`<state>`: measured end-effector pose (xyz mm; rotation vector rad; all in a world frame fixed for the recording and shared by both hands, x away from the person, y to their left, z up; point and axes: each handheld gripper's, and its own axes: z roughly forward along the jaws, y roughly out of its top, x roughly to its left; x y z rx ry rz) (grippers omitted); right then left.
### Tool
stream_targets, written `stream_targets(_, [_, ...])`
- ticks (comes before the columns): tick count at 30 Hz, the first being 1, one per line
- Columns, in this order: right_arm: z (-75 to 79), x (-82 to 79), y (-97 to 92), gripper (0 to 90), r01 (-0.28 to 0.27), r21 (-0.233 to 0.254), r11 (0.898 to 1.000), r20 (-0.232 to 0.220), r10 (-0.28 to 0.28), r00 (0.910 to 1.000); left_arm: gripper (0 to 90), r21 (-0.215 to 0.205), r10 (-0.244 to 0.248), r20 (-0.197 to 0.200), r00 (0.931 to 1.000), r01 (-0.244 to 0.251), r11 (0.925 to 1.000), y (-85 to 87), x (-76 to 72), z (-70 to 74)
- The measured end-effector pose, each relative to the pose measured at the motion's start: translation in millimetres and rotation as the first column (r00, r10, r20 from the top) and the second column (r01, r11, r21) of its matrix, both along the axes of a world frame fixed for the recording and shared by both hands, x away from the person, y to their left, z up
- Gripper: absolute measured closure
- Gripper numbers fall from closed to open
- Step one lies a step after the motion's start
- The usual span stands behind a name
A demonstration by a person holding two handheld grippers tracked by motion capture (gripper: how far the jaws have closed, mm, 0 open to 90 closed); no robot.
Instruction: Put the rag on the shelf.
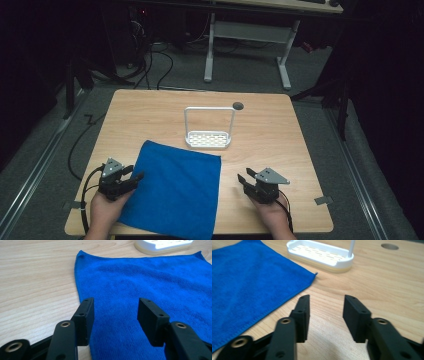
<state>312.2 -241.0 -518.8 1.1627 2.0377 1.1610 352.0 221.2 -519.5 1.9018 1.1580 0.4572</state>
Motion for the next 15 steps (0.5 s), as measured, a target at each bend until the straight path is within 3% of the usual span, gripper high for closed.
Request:
stream_targets(5, [-0.2,-0.9,1.3,59.5,-0.020,0.008,1.000,0.004,0.020,0.9998,46.3,0.010,-0.001,-0.008,1.0000,0.001,1.0000,0.8,4.8,-5.0])
stream_targets(12, [0.2,-2.3,1.3,57.8,-0.024,0.009,1.000,0.001,0.024,0.9997,44.7,0.022,-0.001,0.016,0.9999,0.000,0.9997,-2.1,4.6,-1.8])
stream_targets(15, [1.1,-3.5,2.0,57.8,-0.030,0.007,1.000,-0.001,0.030,0.9995,44.7,0.030,-0.005,0.008,1.0000,0.005,0.9995,-1.7,4.2,-0.4])
